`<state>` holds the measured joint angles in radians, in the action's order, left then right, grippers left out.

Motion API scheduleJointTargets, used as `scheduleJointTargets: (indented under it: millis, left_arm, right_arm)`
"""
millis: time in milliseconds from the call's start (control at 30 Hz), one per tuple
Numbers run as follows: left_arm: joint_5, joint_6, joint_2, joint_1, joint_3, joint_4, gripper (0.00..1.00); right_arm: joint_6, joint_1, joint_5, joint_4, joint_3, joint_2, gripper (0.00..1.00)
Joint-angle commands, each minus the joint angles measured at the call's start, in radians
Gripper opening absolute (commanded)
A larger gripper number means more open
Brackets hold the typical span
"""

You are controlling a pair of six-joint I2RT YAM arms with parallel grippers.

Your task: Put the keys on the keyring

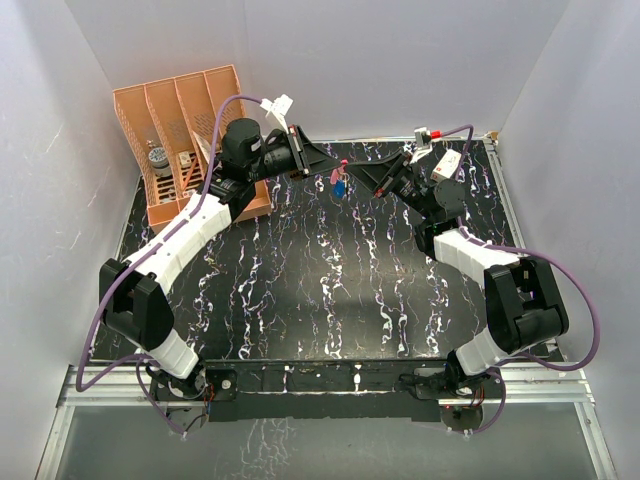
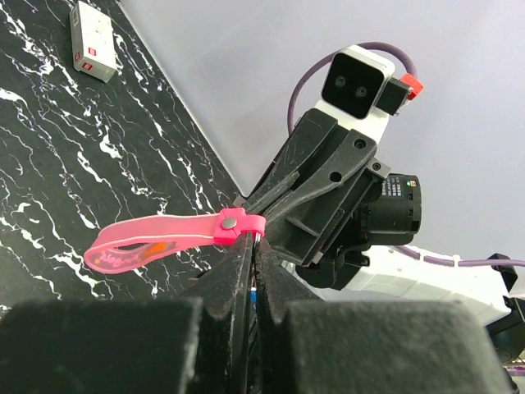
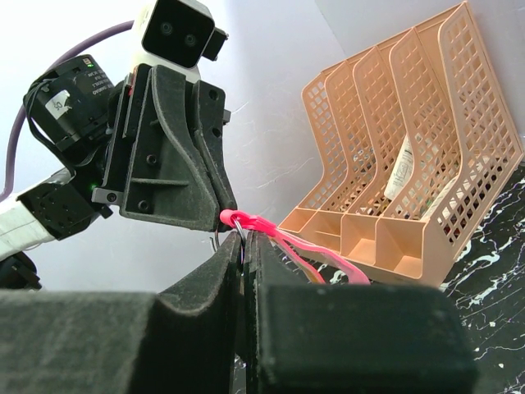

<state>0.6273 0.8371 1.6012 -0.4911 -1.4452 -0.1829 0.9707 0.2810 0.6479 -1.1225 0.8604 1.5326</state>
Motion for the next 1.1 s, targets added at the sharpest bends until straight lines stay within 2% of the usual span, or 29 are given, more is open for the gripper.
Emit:
scheduleJointTargets:
  millis: [0,533,833,900,1067]
  left_arm:
    - [0.017,-0.005,-0.013,-0.007,-0.043,0.011,0.0]
    - [0.028,0.002,0.014,-0.01,-0.065,0.019,0.0]
    - [0.027,-0.001,0.023,-0.016,-0.076,0.023,0.15]
    - [0.025,-0.004,0.024,-0.017,-0.079,0.027,0.15]
    - [0.021,-0.007,0.023,-0.019,-0.081,0.034,0.0]
  right_arm:
    - [-0.015,0.007,-0.002,-0.031,0.055,-0.017,0.0]
    - [-0.022,0.009,0.015,-0.029,0.058,-0.023,0.0]
    - [-0.024,0.014,0.012,-0.028,0.059,-0.023,0.0]
    - [-0.024,0.014,0.009,-0.029,0.059,-0.024,0.0]
    - [-0.024,0.014,0.009,-0.03,0.06,-0.022,0.0]
